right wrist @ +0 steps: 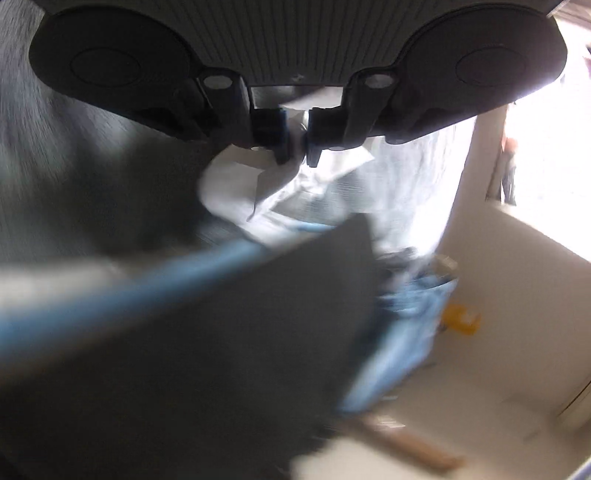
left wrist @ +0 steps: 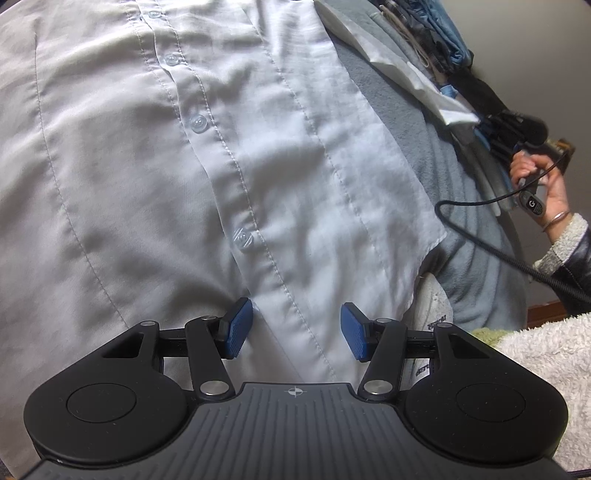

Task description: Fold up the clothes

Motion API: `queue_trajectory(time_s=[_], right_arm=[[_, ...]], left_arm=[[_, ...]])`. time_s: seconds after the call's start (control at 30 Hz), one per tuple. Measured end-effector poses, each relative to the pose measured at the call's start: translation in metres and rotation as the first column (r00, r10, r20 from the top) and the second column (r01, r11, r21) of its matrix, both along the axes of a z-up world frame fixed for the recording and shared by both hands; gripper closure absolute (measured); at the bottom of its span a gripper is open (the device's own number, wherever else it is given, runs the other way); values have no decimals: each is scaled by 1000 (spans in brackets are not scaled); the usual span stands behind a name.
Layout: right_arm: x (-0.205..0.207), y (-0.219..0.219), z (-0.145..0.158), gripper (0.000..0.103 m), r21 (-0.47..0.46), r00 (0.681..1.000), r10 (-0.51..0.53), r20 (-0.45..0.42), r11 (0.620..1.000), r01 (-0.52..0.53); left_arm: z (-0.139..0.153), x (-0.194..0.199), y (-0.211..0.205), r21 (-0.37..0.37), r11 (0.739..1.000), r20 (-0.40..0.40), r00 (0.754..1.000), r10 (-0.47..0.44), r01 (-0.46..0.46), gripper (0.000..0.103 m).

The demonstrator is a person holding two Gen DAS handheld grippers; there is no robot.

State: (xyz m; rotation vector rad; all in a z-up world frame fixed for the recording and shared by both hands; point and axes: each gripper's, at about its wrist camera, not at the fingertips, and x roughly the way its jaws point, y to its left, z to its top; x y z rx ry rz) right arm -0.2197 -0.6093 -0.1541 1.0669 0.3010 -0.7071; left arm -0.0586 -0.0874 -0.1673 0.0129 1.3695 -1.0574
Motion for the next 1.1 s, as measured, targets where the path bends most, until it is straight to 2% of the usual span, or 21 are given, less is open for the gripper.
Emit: queue_trajectory(time_s=[0.1,0.2,0.33,0.43,0.57,0.67,0.77,0.9,0.97,1.1], right_arm=[[21,15,43,99,-157,997,70,13,985,-67],[45,28,89,99,-288,986,159,51,948,-138],[91,47,161,99,-455,945,316,83,855,-246],[117,77,204,99,-539,892,443,95,776,-328],[156,126,246,99,-618,785,612,97,655,-435],[180,170,263,99,-648,679,730,83,557,-519],[198,218,263,99,-647,566,823,54,460,-608],[216,286,238,99,-590,417,909,2,337,-733],[224,321,218,99,-554,349,937,-31,274,-786],[233,376,166,99,-469,263,962,-77,198,-861]], left_arm=[[0,0,2,-6,1000,0,1000,-1,1,50],[4,1,4,0,1000,20,1000,-5,5,50],[12,2,12,-7,1000,71,997,7,-6,50],[18,6,20,-24,999,104,994,39,-37,50],[24,17,37,-59,991,125,984,127,-121,50],[29,26,57,-81,976,144,966,214,-204,50],[33,36,85,-111,942,145,933,329,-315,50],[38,49,121,-149,879,140,870,473,-454,50],[40,52,136,-159,854,139,845,517,-496,50],[42,54,162,-168,810,135,801,584,-562,50]])
